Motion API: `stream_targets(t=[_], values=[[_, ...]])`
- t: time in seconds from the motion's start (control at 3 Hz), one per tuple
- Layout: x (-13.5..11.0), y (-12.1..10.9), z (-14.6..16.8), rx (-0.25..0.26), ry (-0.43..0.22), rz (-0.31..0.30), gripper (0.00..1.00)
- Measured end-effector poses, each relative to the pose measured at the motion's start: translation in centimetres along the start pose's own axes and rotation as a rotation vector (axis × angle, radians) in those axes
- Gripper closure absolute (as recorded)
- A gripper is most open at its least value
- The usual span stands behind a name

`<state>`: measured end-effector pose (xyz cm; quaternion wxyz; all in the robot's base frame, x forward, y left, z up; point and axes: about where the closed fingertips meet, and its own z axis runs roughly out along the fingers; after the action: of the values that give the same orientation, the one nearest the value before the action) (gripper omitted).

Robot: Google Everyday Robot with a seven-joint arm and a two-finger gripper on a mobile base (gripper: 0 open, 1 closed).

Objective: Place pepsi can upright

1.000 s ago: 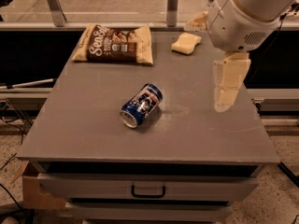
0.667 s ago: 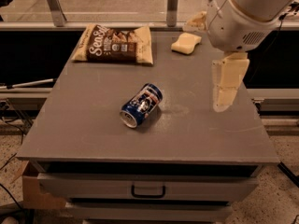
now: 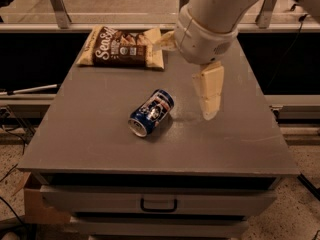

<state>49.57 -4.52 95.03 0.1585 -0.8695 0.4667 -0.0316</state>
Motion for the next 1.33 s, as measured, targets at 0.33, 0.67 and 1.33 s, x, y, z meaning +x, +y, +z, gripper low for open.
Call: stream_targets(t=[0.33,0.67,1.33], values=[[-2.0,-0.8,3.3,-0.062,-0.037,-0.144,0.00],[-3.4,-0.8,5.9,-0.109,-0.084,-0.233,0.00],[-5.6,-0.2,9.5,-0.182,-0.108,-0.352,0.00]])
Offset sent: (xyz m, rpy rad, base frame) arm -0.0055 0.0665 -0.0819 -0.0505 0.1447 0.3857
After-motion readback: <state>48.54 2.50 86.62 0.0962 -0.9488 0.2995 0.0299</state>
